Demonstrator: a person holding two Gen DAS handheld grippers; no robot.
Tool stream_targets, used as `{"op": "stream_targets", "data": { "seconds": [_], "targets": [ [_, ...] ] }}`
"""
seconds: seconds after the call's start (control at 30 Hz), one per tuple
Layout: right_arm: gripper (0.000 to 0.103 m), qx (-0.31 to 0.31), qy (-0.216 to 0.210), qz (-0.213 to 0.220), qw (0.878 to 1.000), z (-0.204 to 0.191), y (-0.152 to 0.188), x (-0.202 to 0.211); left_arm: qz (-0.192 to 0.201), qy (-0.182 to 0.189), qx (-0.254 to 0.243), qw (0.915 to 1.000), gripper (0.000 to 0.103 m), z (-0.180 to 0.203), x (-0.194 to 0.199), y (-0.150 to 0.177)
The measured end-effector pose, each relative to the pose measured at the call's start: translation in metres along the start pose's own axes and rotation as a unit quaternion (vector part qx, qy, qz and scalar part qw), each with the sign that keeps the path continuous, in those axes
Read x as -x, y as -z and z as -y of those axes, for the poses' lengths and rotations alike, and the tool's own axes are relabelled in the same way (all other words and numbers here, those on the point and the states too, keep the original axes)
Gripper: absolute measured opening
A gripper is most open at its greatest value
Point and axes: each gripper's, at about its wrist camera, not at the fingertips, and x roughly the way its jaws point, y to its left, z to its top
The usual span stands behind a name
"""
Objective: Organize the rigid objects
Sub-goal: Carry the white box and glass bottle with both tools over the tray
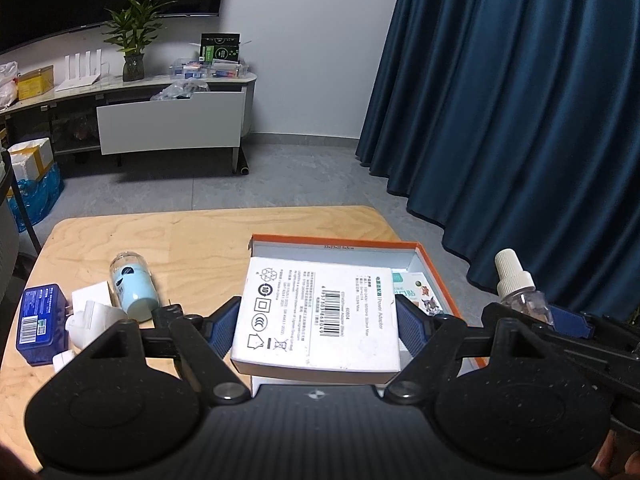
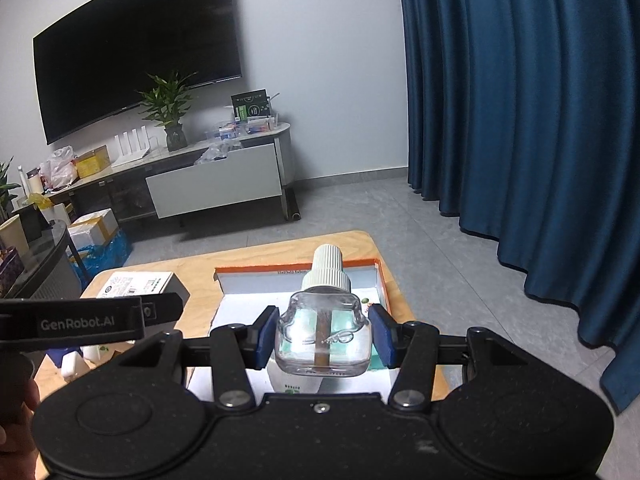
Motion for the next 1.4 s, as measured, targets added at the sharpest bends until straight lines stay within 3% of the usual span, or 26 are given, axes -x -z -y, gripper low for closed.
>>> {"op": "stream_targets", "data": {
  "seconds": [0.67,1.4],
  "targets": [
    [0.06,0.005,-0.005,-0.006,1.0,-0.005,-0.016,-0.028,-0.008,-0.007,0.0,0.9999,0.08,0.0,-0.021,-0.01],
    [0.06,0.008,-0.003,-0.054,0.999,0.005,-0.02,-0.084,-0.046,-0.007,0.006,0.9989,0.08,-0.003,-0.068,-0.016]
  ]
}}
